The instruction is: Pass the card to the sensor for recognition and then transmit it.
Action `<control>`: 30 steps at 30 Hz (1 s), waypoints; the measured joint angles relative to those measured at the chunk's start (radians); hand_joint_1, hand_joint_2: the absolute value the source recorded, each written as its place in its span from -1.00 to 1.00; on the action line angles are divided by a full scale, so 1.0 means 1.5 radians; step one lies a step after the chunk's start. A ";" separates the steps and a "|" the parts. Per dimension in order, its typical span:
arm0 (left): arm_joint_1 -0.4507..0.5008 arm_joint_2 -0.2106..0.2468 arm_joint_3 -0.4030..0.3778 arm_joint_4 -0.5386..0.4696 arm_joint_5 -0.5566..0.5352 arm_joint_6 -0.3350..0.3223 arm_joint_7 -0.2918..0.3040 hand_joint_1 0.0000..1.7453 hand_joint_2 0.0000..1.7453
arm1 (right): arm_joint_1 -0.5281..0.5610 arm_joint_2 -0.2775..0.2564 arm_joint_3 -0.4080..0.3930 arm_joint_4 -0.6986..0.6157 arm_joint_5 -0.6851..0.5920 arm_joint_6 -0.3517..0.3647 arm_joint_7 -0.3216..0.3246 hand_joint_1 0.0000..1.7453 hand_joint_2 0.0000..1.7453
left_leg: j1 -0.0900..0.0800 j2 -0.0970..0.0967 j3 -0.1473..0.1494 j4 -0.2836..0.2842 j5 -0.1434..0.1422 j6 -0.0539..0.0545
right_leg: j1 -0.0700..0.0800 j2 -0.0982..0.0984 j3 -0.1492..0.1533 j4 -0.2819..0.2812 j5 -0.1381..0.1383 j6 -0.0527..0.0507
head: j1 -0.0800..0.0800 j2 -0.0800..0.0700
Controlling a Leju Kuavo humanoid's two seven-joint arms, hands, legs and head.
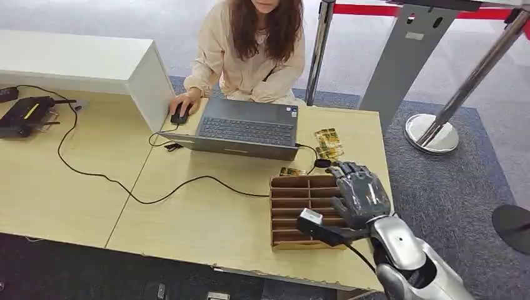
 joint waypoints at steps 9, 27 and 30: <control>0.000 0.000 0.000 0.000 0.001 0.000 0.001 -1.00 -1.00 | 0.007 0.002 -0.001 0.009 -0.003 -0.008 -0.001 -0.38 1.00 | 0.000 0.000 0.000 0.000 0.000 0.000 | 0.000 0.000 0.000 0.000 0.000 0.000 | 0.000 0.000; 0.000 -0.002 0.000 0.000 0.000 -0.003 0.010 -1.00 -1.00 | 0.003 0.010 -0.001 0.020 -0.004 -0.012 -0.003 -0.38 1.00 | 0.000 0.000 0.000 0.000 0.000 0.000 | 0.000 0.000 0.000 0.000 0.000 0.000 | 0.000 0.000; 0.000 -0.003 0.000 0.000 0.000 -0.004 0.010 -1.00 -1.00 | 0.000 0.014 -0.001 0.024 -0.004 -0.012 -0.004 -0.38 1.00 | 0.000 0.000 0.000 0.000 0.000 0.000 | 0.000 0.000 0.000 0.000 0.000 0.000 | 0.000 0.000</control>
